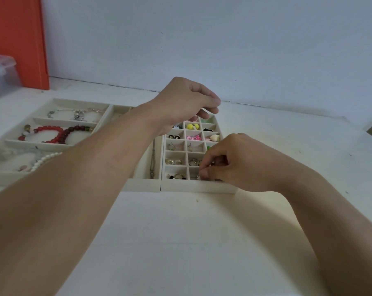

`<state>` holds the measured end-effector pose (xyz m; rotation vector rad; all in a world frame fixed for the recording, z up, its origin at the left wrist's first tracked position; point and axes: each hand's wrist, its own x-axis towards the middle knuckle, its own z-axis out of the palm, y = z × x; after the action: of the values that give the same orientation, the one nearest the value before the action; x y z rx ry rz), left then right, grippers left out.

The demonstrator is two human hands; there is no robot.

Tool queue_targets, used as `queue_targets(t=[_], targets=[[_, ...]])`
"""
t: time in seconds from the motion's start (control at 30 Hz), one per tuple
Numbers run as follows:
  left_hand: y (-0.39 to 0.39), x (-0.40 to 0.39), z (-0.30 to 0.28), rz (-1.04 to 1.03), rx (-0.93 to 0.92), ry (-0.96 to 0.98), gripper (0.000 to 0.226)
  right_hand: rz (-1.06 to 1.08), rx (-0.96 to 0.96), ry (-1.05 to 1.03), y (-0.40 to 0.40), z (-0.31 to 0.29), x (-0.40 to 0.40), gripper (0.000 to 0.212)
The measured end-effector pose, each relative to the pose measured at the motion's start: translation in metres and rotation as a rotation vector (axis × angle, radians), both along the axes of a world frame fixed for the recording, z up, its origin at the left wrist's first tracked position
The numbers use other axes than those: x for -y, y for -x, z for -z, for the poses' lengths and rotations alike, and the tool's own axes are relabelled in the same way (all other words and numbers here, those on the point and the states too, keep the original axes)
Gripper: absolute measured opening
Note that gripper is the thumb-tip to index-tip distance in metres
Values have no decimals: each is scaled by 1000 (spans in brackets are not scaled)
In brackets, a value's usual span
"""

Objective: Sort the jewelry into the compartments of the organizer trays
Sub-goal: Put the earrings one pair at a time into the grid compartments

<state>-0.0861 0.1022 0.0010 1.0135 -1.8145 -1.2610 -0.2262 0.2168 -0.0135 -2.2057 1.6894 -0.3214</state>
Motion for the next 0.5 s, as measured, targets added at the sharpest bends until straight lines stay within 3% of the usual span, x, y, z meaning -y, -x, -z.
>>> queue_targets(t=[0.5], targets=[[0,-1,2,25,19,-17,8,18,-54,-38,0,3,2,11]])
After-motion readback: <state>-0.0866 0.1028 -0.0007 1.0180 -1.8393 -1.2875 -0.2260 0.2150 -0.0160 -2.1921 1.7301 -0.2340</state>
